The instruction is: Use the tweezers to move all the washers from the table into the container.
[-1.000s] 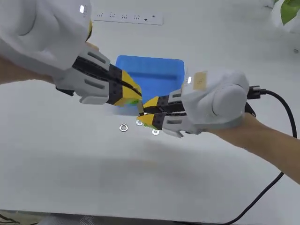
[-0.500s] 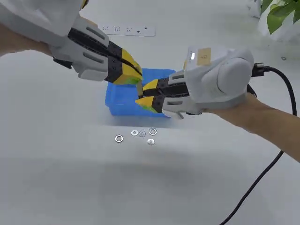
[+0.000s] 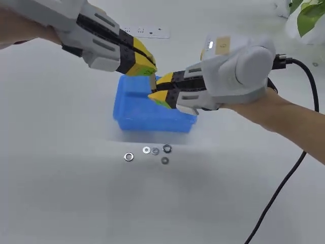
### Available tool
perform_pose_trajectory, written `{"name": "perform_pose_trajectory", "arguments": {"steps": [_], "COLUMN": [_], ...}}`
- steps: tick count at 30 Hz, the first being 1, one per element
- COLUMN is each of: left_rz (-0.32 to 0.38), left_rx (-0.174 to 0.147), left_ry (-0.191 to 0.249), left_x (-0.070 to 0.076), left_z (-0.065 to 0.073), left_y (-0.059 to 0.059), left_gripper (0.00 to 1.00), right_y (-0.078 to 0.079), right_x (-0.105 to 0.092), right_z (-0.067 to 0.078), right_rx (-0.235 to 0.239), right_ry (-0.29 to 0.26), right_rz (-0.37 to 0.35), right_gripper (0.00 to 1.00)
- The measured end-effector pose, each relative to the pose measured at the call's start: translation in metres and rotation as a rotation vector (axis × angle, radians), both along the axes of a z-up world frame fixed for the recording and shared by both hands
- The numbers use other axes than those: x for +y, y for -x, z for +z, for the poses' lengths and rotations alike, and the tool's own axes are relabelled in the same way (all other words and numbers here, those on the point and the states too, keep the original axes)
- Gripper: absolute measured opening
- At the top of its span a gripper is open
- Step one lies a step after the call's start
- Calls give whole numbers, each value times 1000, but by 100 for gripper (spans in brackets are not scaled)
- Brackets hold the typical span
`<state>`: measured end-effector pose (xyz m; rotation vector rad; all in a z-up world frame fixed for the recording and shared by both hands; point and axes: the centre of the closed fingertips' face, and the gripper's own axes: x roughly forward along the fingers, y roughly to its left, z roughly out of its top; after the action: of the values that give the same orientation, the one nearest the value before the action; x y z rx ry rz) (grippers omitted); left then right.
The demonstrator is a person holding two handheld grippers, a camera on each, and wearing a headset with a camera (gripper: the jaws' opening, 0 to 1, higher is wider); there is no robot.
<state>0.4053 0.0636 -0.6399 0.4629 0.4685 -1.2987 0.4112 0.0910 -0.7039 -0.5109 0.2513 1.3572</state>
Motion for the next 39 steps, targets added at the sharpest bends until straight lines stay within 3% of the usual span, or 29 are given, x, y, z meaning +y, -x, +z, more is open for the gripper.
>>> {"name": "perform_pose_trajectory", "arguments": {"steps": [7, 11, 18, 23, 39], "left_rz": [21, 15, 27, 14, 20], "left_rx": [12, 38, 88, 84, 113], "left_ry": [3, 1, 15, 3, -3], "left_x": [2, 2, 3, 3, 4], "left_z": [-15, -28, -48, -56, -75], "left_y": [-18, -22, -27, -28, -32], "left_gripper": [6, 6, 6, 6, 6], "right_y": [-15, -17, -20, -22, -23], "right_x": [1, 1, 1, 3, 4], "right_z": [-15, -27, -48, -57, -77], "right_rx": [22, 41, 69, 81, 114], "right_ry": [5, 16, 38, 45, 77], "right_rz": [-4, 3, 17, 24, 27], "right_gripper": [10, 10, 10, 10, 10]}}
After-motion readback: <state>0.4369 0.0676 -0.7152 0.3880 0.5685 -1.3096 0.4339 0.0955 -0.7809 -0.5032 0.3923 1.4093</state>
